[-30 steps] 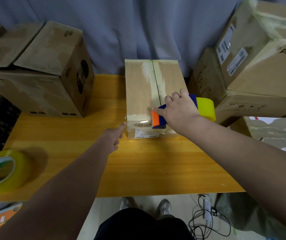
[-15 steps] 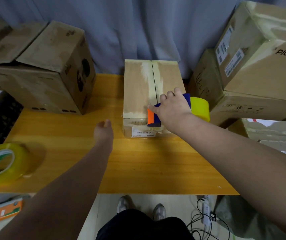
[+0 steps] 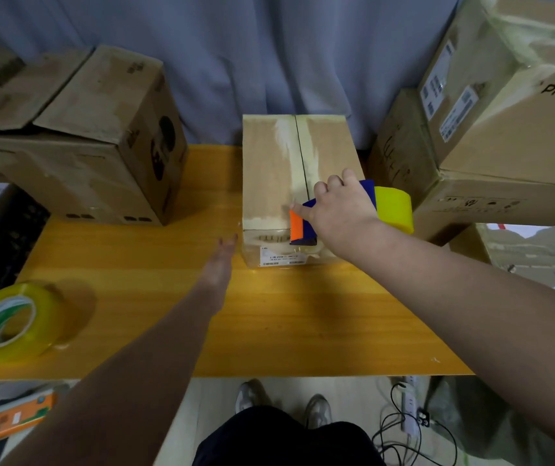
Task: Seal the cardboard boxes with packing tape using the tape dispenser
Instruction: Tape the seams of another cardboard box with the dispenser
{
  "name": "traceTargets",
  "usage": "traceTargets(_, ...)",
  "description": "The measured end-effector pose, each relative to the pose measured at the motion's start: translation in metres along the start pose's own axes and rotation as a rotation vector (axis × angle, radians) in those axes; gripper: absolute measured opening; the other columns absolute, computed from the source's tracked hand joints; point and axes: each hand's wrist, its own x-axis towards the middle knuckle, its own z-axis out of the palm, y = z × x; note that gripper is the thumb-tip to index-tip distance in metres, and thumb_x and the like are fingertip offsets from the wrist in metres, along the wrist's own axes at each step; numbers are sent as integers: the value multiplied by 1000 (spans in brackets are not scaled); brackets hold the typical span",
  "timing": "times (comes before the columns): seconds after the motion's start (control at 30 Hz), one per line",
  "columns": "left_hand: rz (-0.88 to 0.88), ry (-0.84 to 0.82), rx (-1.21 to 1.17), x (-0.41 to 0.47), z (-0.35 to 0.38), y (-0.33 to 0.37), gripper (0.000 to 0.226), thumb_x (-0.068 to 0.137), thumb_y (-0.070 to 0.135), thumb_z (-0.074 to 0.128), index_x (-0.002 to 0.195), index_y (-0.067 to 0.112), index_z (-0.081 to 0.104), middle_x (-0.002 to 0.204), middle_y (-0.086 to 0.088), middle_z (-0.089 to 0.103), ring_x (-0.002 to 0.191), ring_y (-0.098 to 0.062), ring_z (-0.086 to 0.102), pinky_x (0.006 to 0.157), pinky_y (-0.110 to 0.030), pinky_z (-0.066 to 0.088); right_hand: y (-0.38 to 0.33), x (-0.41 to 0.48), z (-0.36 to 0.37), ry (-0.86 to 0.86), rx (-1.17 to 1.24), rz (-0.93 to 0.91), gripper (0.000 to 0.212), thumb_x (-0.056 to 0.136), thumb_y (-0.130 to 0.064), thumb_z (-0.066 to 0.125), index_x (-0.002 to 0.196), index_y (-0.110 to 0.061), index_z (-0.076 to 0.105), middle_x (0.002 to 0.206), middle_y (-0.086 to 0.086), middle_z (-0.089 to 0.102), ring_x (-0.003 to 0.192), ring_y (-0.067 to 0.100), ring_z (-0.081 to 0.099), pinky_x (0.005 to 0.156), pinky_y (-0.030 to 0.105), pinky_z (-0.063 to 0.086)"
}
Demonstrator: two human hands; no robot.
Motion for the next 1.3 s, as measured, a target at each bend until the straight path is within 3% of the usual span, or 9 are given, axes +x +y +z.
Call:
traceTargets(0.1,439,-47,485,12,-24,4,64,97,5,48,151,26,21,159,6,3,146,-16,4,113,-34,20,1,2,-1,-6,-7,0,82,90,-26,62,153,-27,10,138,17,41,129,37,37,107,47,26)
traceTargets(0.2,727,-135,964,27,-33,14,82,91,13,60,149,29,5,156,7,-9,143,-14,-5,115,-37,8,1,3,-2,-10,-8,0,82,90,-25,63,153,-27,10,139,17,41,129,37,38,106,47,27)
traceTargets(0.3,825,-151,1238,43,-27,27,83,92,27,59,146,34,-4,155,8,-13,140,-11,-14,118,-35,-1,0,4,-1,-11,-6,1,80,91,-27,61,153,-28,10,138,17,41,129,37,38,106,47,27)
traceTargets(0.53,881,-164,1248,59,-23,28,97,81,25,73,147,34,3,156,11,-5,145,-14,-8,113,-32,7,-1,6,-1,-25,7,15,82,90,-26,62,153,-27,9,137,18,41,128,38,38,104,47,29)
traceTargets(0.67,921,-196,1209,58,-26,31,72,91,37,57,145,40,9,154,15,0,145,-16,-5,110,-36,17,-1,8,-3,-40,24,18,81,89,-28,65,152,-26,14,137,18,41,127,37,39,103,47,31)
traceTargets(0.9,1133,-72,1531,46,-25,35,51,91,21,57,140,18,43,143,-6,47,133,-26,42,108,-42,24,0,11,-5,-53,19,13,77,88,-29,65,150,-26,20,137,17,42,127,36,39,103,46,32)
traceTargets(1.03,1030,-101,1560,30,-24,44,53,98,38,21,140,15,42,145,-7,44,136,-21,38,110,-39,18,2,12,-4,-52,1,-10,79,89,-29,64,151,-27,16,138,17,41,128,36,39,103,46,31)
traceTargets(1.17,845,-166,1599,11,-12,45,63,102,43,23,151,12,-1,159,-6,-6,146,-17,-7,111,-28,-12,6,15,-4,-57,-53,-76,80,93,-32,57,153,-27,5,141,15,39,129,34,39,104,43,28)
traceTargets(1.3,644,-93,1528,-3,12,42,83,96,54,38,150,20,-14,158,-7,-16,146,-22,-11,117,-35,7,26,11,-6,-83,73,-195,80,92,-34,56,153,-31,5,135,12,42,119,31,46,84,38,37)
